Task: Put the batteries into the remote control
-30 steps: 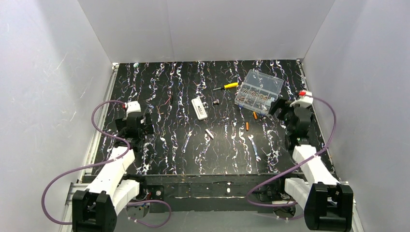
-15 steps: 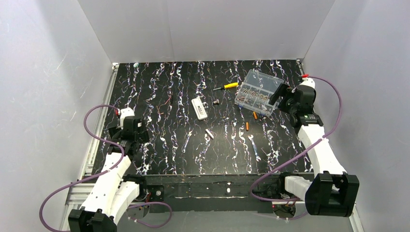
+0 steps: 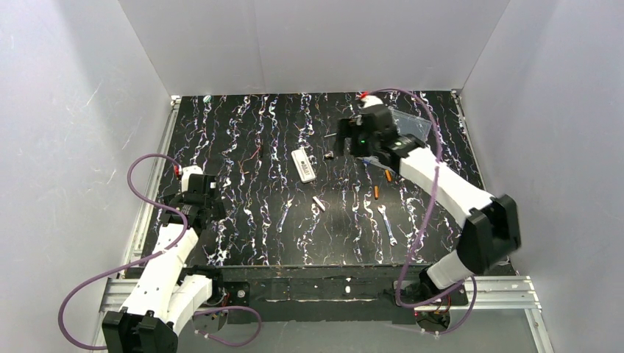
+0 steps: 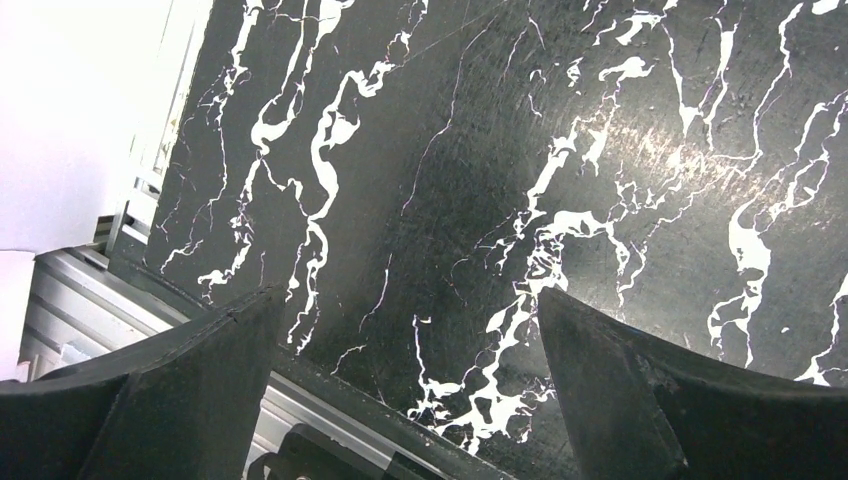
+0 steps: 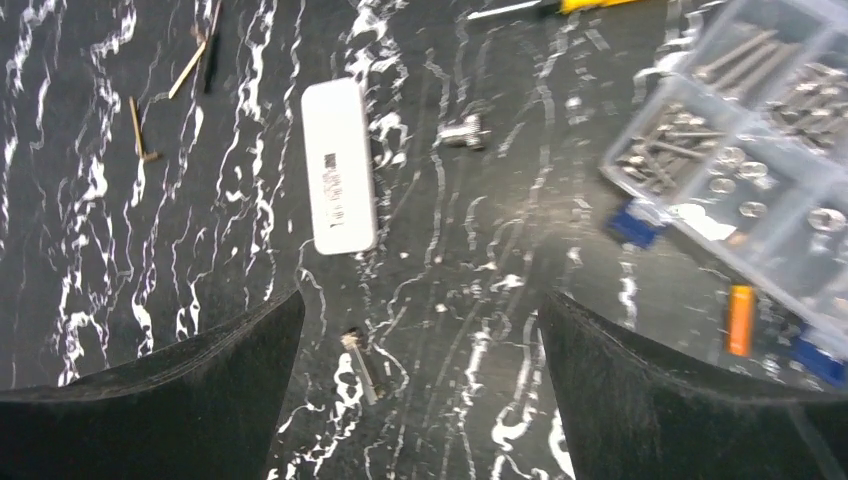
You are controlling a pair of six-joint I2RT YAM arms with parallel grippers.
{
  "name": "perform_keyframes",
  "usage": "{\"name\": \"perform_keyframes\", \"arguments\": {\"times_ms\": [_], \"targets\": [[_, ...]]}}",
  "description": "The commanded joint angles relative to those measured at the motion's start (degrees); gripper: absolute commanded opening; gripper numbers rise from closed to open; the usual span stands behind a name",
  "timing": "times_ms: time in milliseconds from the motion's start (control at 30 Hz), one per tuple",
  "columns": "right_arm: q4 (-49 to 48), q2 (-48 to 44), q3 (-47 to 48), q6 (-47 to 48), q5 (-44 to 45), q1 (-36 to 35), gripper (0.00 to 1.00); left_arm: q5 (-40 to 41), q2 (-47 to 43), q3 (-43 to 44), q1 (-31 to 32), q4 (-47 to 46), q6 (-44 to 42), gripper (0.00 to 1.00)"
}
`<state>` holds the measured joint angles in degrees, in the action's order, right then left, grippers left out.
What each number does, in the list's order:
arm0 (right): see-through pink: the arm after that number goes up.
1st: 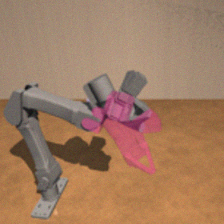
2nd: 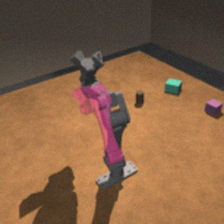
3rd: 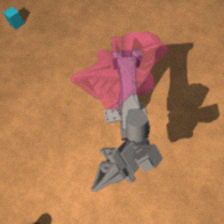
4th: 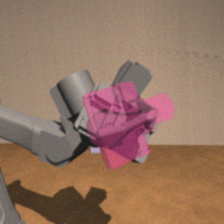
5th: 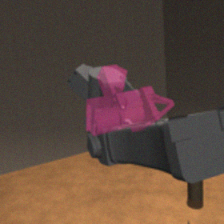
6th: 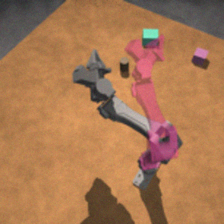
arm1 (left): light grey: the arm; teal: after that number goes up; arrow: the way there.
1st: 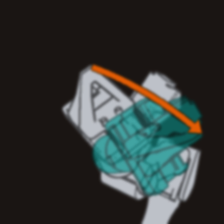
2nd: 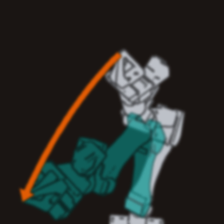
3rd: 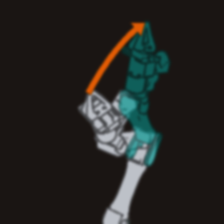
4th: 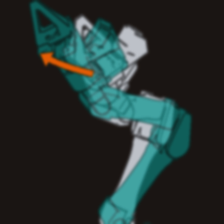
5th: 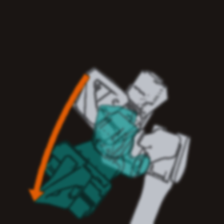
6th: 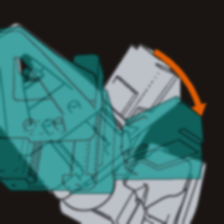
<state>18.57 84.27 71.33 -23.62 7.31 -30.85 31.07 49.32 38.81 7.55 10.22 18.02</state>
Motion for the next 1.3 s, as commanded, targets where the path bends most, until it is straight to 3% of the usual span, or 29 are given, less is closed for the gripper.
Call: {"name": "perform_keyframes", "arguments": {"times_ms": [0,300,533,833,1267], "targets": [[5.6,8.9,8.3,-0.7,-0.3,-6.6,0.95,0.8,-1.0,0.5,-0.4,5.8,-0.7,1.0],[8.8,23.9,18.5,-2.7,-2.6,-13.5,0.88,-2.8,-0.5,0.8,-0.4,5.7,-0.7,0.99],[10.6,29.5,23.0,-3.6,-1.9,-13.5,0.86,-5.3,1.1,1.7,0.2,6.2,-0.5,1.0],[12.8,35.4,28.2,-2.1,-0.3,-13.5,0.91,-3.5,1.8,2.6,1.5,7.2,-1.2,0.99],[14.0,41.1,31.8,0.5,0.5,-13.5,0.85,-5.8,3.2,2.8,2.5,6.8,-2.4,0.99]]}}
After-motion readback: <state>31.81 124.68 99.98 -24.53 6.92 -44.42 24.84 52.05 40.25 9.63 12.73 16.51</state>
